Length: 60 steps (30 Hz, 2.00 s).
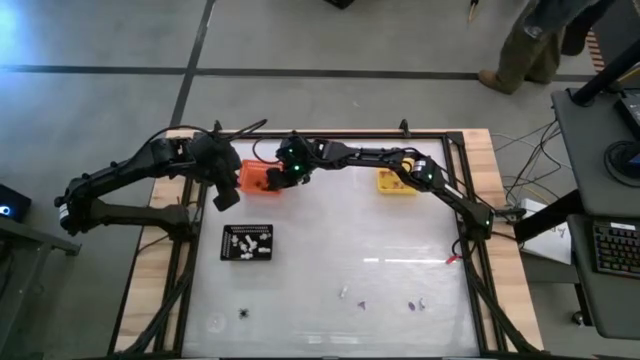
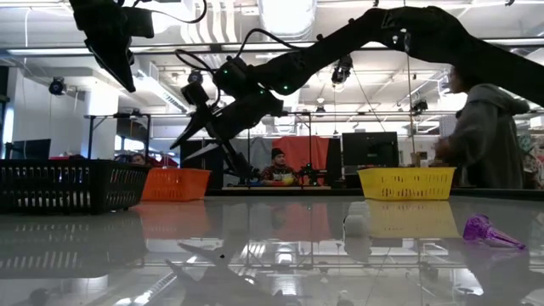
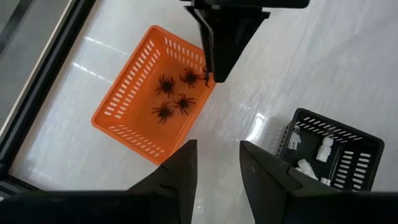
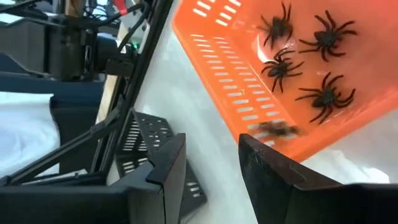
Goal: Sort Halloween decoration
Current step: Put the black spider toy into the orange bin, then put the violet witch hat into the yellow bin
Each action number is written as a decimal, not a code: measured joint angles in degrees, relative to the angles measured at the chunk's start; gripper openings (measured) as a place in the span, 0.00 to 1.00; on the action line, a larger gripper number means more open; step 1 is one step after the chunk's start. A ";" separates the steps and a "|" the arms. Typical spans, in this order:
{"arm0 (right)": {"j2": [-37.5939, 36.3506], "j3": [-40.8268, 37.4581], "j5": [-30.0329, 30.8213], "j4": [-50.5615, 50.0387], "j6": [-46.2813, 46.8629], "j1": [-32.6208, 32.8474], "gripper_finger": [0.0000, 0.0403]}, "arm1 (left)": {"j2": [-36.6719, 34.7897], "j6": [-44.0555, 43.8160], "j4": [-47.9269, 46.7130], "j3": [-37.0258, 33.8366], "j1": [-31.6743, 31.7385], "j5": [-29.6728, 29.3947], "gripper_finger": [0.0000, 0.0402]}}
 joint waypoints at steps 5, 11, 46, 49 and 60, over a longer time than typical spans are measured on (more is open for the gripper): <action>0.00 0.23 3.40 0.07 -3.70 0.02 0.35 | 0.00 0.00 0.00 0.00 0.00 0.00 0.26; 0.02 1.50 4.04 -0.15 -5.81 -0.35 0.35 | 0.00 -0.26 0.02 0.00 -0.02 0.00 0.26; -24.68 6.14 20.15 -72.11 -34.29 6.72 0.35 | -0.44 -0.39 -3.19 0.00 -0.04 0.68 0.26; -29.97 1.58 23.50 -72.04 -29.01 9.01 0.35 | -0.67 -0.05 -3.13 0.01 -0.04 0.68 0.26; -44.90 -19.55 29.38 -69.86 -2.89 21.69 0.35 | -0.72 0.87 -3.04 0.00 -0.04 0.68 0.26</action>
